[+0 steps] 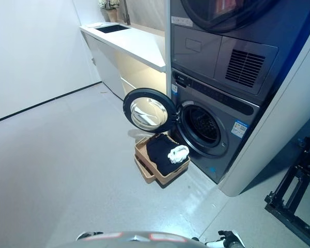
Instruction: Put the clothes in the basket into the washing machine.
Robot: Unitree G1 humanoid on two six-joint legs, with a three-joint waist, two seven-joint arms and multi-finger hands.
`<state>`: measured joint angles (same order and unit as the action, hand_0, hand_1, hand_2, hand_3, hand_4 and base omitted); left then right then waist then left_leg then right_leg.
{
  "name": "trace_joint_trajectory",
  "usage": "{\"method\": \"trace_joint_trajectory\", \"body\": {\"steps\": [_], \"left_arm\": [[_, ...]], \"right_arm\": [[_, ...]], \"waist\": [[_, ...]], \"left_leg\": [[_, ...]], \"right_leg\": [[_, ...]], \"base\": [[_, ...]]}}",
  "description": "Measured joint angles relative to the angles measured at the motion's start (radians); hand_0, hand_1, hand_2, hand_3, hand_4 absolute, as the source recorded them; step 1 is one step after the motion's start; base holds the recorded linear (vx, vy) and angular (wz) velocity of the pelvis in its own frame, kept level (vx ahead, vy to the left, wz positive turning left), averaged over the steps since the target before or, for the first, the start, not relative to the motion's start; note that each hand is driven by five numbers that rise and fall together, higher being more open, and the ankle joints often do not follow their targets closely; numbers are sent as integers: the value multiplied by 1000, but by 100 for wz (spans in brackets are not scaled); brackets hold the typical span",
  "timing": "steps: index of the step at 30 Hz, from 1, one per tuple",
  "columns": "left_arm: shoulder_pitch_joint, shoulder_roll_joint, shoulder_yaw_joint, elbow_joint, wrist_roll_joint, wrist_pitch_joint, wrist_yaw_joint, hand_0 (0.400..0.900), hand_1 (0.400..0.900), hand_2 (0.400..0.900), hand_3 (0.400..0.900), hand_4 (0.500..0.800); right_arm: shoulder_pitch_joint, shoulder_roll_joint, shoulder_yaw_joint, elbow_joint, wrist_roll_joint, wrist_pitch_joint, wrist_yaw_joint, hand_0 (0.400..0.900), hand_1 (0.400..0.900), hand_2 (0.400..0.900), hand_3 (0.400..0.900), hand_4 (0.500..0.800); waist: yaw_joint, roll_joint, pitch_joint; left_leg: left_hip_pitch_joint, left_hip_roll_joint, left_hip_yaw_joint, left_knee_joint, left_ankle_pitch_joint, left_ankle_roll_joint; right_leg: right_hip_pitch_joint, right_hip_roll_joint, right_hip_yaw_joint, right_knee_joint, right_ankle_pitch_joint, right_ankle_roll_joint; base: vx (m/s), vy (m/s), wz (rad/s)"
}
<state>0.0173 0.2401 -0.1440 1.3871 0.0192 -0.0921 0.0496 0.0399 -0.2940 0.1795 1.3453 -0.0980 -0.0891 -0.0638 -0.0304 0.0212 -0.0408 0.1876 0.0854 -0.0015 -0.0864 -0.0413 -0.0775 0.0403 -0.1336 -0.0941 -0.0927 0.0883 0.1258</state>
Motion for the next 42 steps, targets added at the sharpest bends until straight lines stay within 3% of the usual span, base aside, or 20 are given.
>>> {"method": "trace_joint_trajectory", "body": {"steps": [17,24,27,28,30,31,32,35,38,39,42], "left_arm": [[-1,0,0,0,-20,-2,1,900,900,900,900,800],[-9,0,1,4,-20,-2,1,900,900,900,900,800],[-23,-1,2,11,-20,-2,-1,900,900,900,900,800],[-32,-6,1,14,-20,-2,-1,900,900,900,900,800],[-65,-9,1,17,-20,-2,-4,900,900,900,900,800],[-79,-10,0,18,-20,-3,-4,900,900,900,900,800],[-84,-10,-1,19,-20,-4,-7,900,900,900,900,800],[-83,-5,-1,23,-20,-3,-10,900,900,900,900,800],[-84,8,1,38,-20,-1,-9,900,900,900,900,800],[-83,11,1,50,-19,-1,-8,900,900,900,900,800],[-82,11,1,61,-20,0,-7,900,900,900,900,800]], "right_arm": [[0,-1,-2,2,1,0,0,900,900,900,900,800],[-2,-1,-9,5,2,0,1,900,900,900,900,800],[-13,-2,-12,12,4,-1,2,900,900,900,900,800],[-30,-6,-14,16,7,-1,2,900,900,900,900,800],[-41,-9,-17,27,21,-3,1,900,900,900,900,800],[-54,-9,-17,29,22,-3,2,900,900,900,900,800],[-47,-6,-17,31,27,-5,2,900,900,900,900,800],[-26,2,-17,39,48,-5,4,900,900,900,900,800],[-5,3,-17,41,48,-2,8,900,900,900,900,800],[0,2,-17,41,49,0,8,900,900,900,900,800],[2,4,-27,37,50,0,8,900,900,900,900,800]], "waist": [[-2,-7,4],[-2,-29,15],[2,-43,36],[1,-44,50],[-9,-62,84],[-11,-62,96],[-22,-61,101],[-33,-44,112],[-66,-48,117],[-79,-51,119],[-113,-58,143]], "left_leg": [[-1,-6,-1,0,0,0],[-1,-43,2,-3,-1,16],[11,-77,22,6,-7,40],[9,-82,20,20,-16,54],[9,-138,18,59,-36,80],[1,-144,12,85,-46,98],[-6,-158,0,110,-55,112],[2,-164,-9,134,-56,152],[16,-173,-28,118,-44,174],[19,-178,-35,114,-44,176],[49,-183,-50,87,-40,174]], "right_leg": [[0,-10,0,5,0,0],[-14,-34,11,26,-6,9],[-58,-68,33,128,-28,37],[-85,-81,35,185,-29,38],[-137,-121,52,317,-44,31],[-166,-138,66,377,-45,32],[-194,-151,63,441,-20,11],[-279,-163,67,568,78,9],[-285,-168,58,490,65,30],[-277,-167,55,401,64,32],[-268,-156,54,169,112,80]], "base": [[-6,35,1],[-1,163,-10],[-24,246,-5],[-39,269,2],[-20,257,2],[15,244,1],[59,212,-3],[137,107,15],[202,-22,34],[288,-59,44],[172,-36,25]]}}
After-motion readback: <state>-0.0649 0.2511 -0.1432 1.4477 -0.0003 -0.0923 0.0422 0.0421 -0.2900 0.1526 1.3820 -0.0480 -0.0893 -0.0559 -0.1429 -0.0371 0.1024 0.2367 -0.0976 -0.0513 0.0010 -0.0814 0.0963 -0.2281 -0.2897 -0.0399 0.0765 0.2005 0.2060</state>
